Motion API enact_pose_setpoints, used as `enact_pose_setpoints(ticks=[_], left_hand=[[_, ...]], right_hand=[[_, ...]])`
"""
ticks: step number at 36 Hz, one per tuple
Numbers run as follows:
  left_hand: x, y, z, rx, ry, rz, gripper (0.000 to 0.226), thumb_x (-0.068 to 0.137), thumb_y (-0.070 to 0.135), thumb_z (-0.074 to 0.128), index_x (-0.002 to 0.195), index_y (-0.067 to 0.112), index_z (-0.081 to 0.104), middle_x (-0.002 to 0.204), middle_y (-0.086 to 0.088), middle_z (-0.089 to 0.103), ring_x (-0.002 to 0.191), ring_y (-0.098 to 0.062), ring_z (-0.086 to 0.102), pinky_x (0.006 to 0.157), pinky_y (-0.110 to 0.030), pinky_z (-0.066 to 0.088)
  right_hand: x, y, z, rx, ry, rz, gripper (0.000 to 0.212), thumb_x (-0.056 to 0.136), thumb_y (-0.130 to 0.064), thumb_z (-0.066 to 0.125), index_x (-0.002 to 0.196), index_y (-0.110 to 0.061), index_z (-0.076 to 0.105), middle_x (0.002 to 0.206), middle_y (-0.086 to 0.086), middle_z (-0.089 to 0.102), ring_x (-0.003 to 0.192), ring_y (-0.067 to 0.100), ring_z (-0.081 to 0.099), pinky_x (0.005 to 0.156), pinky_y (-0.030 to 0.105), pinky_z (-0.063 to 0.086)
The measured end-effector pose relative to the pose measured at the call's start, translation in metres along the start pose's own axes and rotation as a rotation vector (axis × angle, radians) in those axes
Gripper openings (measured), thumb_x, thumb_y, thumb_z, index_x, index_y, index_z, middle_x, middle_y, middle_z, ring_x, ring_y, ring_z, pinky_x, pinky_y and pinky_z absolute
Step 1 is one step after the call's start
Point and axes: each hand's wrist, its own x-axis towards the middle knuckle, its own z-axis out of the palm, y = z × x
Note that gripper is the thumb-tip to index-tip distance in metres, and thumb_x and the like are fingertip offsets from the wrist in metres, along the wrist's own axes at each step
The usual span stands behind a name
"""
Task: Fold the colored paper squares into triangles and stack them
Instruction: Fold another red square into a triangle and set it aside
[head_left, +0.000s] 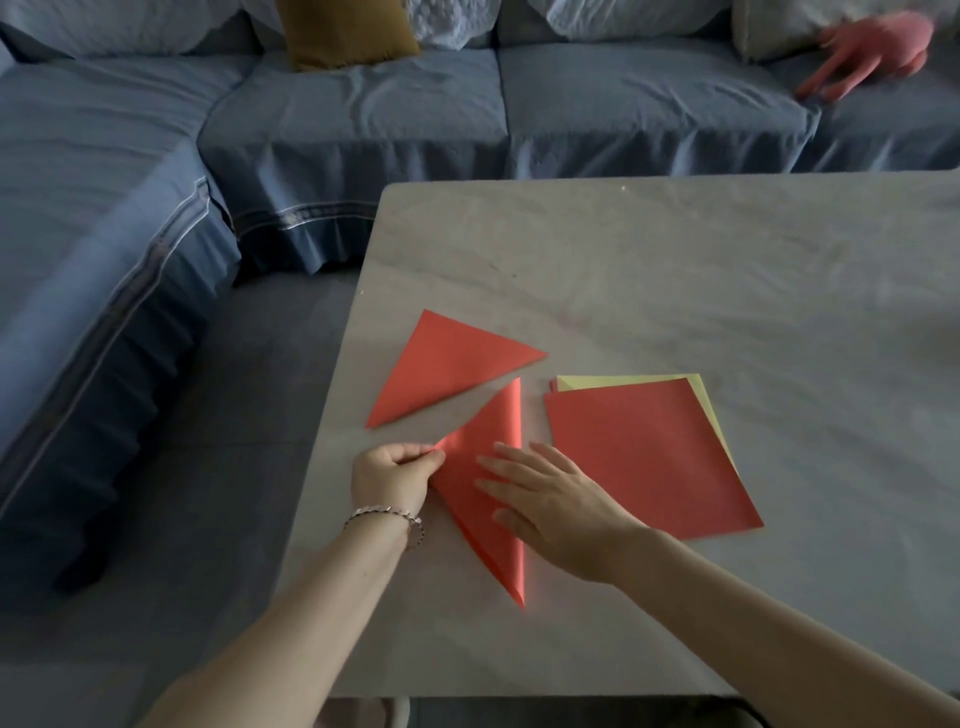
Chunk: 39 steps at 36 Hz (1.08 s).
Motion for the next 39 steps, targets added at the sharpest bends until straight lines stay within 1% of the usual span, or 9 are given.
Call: enact_pose_setpoints(ticks=[2, 6, 9, 11, 13, 18, 21, 26, 39], left_hand=[[0.003, -0.003, 0.0, 0.094, 0.01, 0.035, 0.007, 0.074, 0.008, 0.073, 0.08, 0.006, 0.072, 0.072, -0.003, 0.064, 0.067, -0.013, 0.059, 0.064, -0.019, 0.043], [0.006, -0.008, -0.001, 0.223, 0.008, 0.09, 0.009, 0.074, 0.011, 0.071, 0.082, 0.006, 0.073, 0.075, -0.005, 0.067, 0.073, -0.02, 0.062, 0.069, -0.022, 0.041], [0.009, -0.01, -0.001, 0.269, 0.005, 0.117, 0.01, 0.074, 0.011, 0.071, 0.083, 0.006, 0.073, 0.082, -0.01, 0.071, 0.077, -0.022, 0.065, 0.068, -0.021, 0.041], [0.011, -0.011, -0.001, 0.274, 0.007, 0.128, 0.01, 0.074, 0.01, 0.071, 0.083, 0.005, 0.073, 0.085, -0.011, 0.072, 0.081, -0.023, 0.066, 0.07, -0.022, 0.042], [0.011, -0.012, -0.001, 0.272, 0.009, 0.131, 0.01, 0.074, 0.009, 0.071, 0.082, 0.005, 0.073, 0.084, -0.011, 0.071, 0.08, -0.022, 0.065, 0.071, -0.022, 0.042], [0.013, -0.014, -0.001, 0.268, -0.006, 0.137, 0.008, 0.074, 0.009, 0.072, 0.08, 0.005, 0.072, 0.083, -0.01, 0.071, 0.079, -0.021, 0.065, 0.073, -0.023, 0.043], [0.014, -0.015, -0.002, 0.274, -0.009, 0.137, 0.007, 0.074, 0.01, 0.071, 0.08, 0.006, 0.073, 0.081, -0.01, 0.071, 0.079, -0.023, 0.066, 0.071, -0.023, 0.044], [0.013, -0.014, -0.003, 0.287, -0.019, 0.148, 0.009, 0.074, 0.009, 0.071, 0.081, 0.005, 0.073, 0.081, -0.01, 0.071, 0.075, -0.021, 0.064, 0.07, -0.023, 0.042], [0.011, -0.014, -0.003, 0.305, -0.001, 0.167, 0.013, 0.075, 0.012, 0.071, 0.086, 0.006, 0.073, 0.088, -0.009, 0.072, 0.081, -0.019, 0.064, 0.071, -0.02, 0.04]], right_hand=[[0.006, -0.001, 0.003, 0.009, -0.039, -0.041, 0.075, 0.092, -0.051, -0.004, 0.126, -0.021, 0.057, 0.136, -0.004, 0.052, 0.132, 0.015, 0.04, 0.108, 0.04, 0.015], [0.01, 0.003, 0.011, 0.044, -0.122, -0.052, 0.091, 0.075, -0.057, -0.015, 0.139, -0.023, 0.039, 0.149, -0.008, 0.032, 0.142, 0.011, 0.014, 0.109, 0.03, -0.012], [0.007, 0.004, 0.007, 0.036, -0.14, -0.015, 0.087, 0.081, -0.055, -0.014, 0.135, -0.024, 0.046, 0.144, -0.01, 0.04, 0.138, 0.007, 0.026, 0.111, 0.031, -0.005], [0.001, 0.008, 0.006, -0.048, -0.116, 0.032, 0.078, 0.094, -0.046, -0.008, 0.117, -0.027, 0.063, 0.126, -0.013, 0.058, 0.122, 0.003, 0.049, 0.108, 0.037, 0.022], [-0.005, 0.014, 0.009, -0.059, -0.112, 0.081, 0.073, 0.098, -0.039, -0.003, 0.105, -0.03, 0.069, 0.115, -0.017, 0.065, 0.111, 0.001, 0.057, 0.1, 0.036, 0.039], [-0.009, 0.021, 0.004, -0.107, -0.105, 0.169, 0.073, 0.096, -0.044, -0.005, 0.114, -0.031, 0.065, 0.121, -0.017, 0.061, 0.121, 0.007, 0.052, 0.112, 0.037, 0.02], [0.002, 0.023, 0.003, -0.081, -0.155, 0.18, 0.088, 0.075, -0.053, -0.018, 0.142, -0.026, 0.034, 0.149, -0.014, 0.028, 0.143, 0.011, 0.01, 0.112, 0.035, -0.01], [0.024, 0.025, -0.008, -0.079, -0.146, 0.282, 0.048, 0.1, -0.039, 0.016, 0.146, -0.024, 0.021, 0.154, -0.013, 0.016, 0.143, 0.011, -0.004, 0.114, 0.036, -0.006], [0.065, 0.041, -0.008, 0.002, -0.084, 0.421, 0.049, 0.1, -0.035, 0.024, 0.145, -0.016, 0.024, 0.154, -0.005, 0.019, 0.143, 0.013, 0.003, 0.115, 0.03, 0.005]])
